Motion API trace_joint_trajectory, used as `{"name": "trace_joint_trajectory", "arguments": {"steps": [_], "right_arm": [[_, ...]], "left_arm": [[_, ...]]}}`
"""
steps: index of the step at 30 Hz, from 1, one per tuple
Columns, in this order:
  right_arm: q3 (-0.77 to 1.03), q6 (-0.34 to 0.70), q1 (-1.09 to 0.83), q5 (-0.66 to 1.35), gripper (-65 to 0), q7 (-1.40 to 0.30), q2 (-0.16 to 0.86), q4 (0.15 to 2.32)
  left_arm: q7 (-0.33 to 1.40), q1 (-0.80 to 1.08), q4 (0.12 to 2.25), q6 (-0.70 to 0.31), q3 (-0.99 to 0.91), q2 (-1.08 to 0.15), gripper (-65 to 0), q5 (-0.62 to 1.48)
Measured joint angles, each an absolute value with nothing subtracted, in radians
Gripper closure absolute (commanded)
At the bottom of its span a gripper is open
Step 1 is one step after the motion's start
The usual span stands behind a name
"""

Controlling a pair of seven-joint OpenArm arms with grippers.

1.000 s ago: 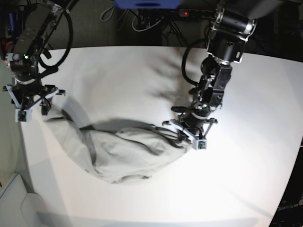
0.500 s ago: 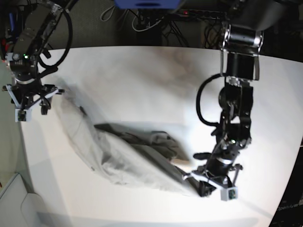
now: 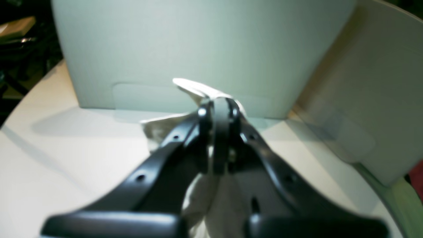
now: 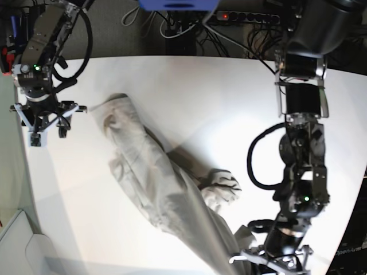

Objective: Layout the t-shirt on the table in an organized manner, then fold the t-shirt properly
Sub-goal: 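Pull the grasped fabric with the left gripper, stretching the shirt out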

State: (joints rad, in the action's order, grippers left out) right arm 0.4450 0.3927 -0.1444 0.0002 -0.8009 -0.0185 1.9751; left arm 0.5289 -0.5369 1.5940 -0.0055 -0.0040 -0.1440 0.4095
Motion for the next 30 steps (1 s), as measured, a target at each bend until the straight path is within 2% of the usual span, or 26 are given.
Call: {"name": "trace_joint_trajectory", "arguments": {"steps": [8,15,19,25,30], "right_arm": [[0.442,0.392,-0.132,0.0,-30.6,-0.8,-0.019,1.975],[0.442,0.392,-0.119,-0.002,-30.6,-0.8,-0.019,1.975],[0.442,0.392,-0.118,-0.002,-30.6,-0.8,-0.019,1.975],[0.442,0.392,-0.117,-0.002,-30.6,-0.799,-0.019,1.975],[0.442,0.392,-0.12,-0.003,-30.6,-0.799,-0.019,1.974]], "left_arm": [[0.65,-0.529,1.783,-0.003,-0.211,-0.155,-0.8,0.401],[0.688,-0.545,1.865,-0.003,-0.326,-0.155,-0.8,0.402],[0.677,-0.572,1.916,-0.003,-0.377,-0.208,-0.8,0.402],[0.67,-0.586,1.918,0.001,-0.353,-0.243,-0.8,0.51],[0.664,-0.538,1.857,0.001,-0.157,-0.21,-0.8,0.555]]}}
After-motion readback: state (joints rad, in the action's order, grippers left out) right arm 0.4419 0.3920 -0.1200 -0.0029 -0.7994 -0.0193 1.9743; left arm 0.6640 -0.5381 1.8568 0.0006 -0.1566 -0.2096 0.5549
